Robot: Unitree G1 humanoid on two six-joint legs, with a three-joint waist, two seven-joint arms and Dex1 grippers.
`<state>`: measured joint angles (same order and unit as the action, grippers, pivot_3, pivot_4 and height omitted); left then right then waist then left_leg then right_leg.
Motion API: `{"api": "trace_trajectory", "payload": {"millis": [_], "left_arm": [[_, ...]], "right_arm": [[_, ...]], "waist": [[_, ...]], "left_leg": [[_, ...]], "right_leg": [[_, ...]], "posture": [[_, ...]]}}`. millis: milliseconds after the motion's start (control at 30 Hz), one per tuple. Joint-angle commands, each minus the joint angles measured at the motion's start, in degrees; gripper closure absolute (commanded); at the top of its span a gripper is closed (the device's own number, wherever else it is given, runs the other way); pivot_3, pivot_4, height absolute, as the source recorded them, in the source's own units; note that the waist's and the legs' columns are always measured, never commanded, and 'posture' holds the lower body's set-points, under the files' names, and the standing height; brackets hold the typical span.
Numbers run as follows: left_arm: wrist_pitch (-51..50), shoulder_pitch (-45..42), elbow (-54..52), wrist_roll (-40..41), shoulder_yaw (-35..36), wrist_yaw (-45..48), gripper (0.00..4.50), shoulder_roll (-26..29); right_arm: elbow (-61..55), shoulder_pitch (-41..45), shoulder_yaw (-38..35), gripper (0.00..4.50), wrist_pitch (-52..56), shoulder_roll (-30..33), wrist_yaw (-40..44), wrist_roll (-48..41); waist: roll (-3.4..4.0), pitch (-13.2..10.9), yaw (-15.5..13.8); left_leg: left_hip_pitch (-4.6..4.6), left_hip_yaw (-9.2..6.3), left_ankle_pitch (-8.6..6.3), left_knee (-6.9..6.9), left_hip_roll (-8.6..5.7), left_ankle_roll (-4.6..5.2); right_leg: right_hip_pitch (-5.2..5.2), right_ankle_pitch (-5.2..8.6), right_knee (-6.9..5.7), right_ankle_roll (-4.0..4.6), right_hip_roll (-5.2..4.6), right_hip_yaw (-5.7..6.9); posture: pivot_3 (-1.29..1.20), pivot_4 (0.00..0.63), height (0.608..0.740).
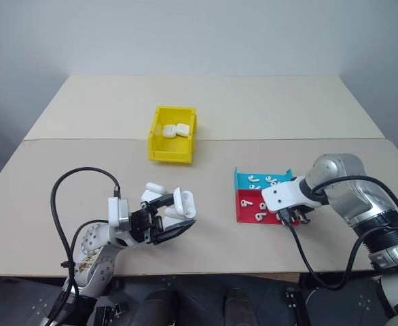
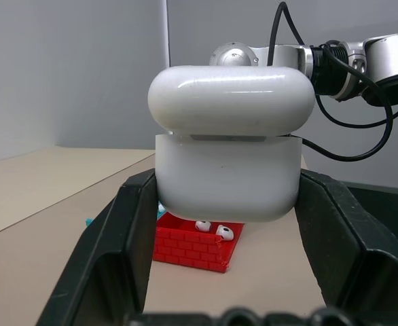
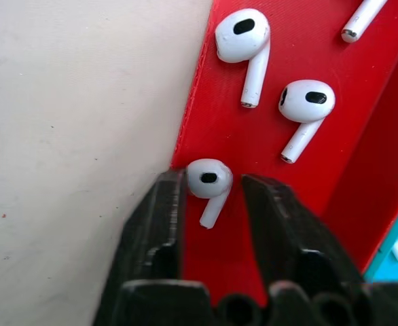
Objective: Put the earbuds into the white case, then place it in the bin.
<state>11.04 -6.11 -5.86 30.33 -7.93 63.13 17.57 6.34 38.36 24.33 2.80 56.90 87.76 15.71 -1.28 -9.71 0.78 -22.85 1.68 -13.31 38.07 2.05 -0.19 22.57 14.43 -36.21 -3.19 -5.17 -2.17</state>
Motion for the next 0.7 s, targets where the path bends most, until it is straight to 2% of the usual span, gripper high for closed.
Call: {"api": "trace_trajectory", "payload": {"millis": [33,367,533,700], "left_arm": [[-0.1,0.0,-2.4,-0.2,0.2,-0.5,1.74,0.1],[0.2,-0.3,-2.1,-0.6,0.4,-1.3,1.74,0.0],[0.1,-0.4,-2.1,-1.0,0.4,-1.7,1.74,-0.1],[0.0,-0.4,-2.1,-1.1,0.4,-1.9,1.74,0.0]], "right_arm": [[0.0,0.8,-0.5,2.71,-1.5,0.4,0.4,0.4],[0.5,0.8,-0.7,2.71,-2.1,0.2,0.5,0.5],[0.6,0.8,-0.8,3.87,-2.2,0.1,0.3,0.5],[0.5,0.6,-0.8,3.87,-2.1,0.1,0.1,0.9]], "waist": [[0.00,0.0,0.0],[0.00,0.0,0.0],[0.00,0.0,0.0],[0.00,0.0,0.0]], "left_leg": [[0.00,0.00,0.00,0.00,0.00,0.00],[0.01,0.00,0.00,0.00,0.00,0.01],[0.02,0.00,0.01,0.00,0.00,0.01],[0.03,0.00,0.01,0.00,0.00,0.02]], "right_leg": [[0.00,0.00,0.00,0.00,0.00,0.00],[-0.01,-0.01,0.01,-0.01,0.00,0.00],[-0.03,-0.01,0.01,0.00,0.00,0.00],[-0.04,-0.03,0.01,0.00,0.00,0.00]], "posture": [[0.00,0.150,0.740],[0.00,0.150,0.740],[0.00,0.150,0.740],[0.00,0.150,0.740]]}}
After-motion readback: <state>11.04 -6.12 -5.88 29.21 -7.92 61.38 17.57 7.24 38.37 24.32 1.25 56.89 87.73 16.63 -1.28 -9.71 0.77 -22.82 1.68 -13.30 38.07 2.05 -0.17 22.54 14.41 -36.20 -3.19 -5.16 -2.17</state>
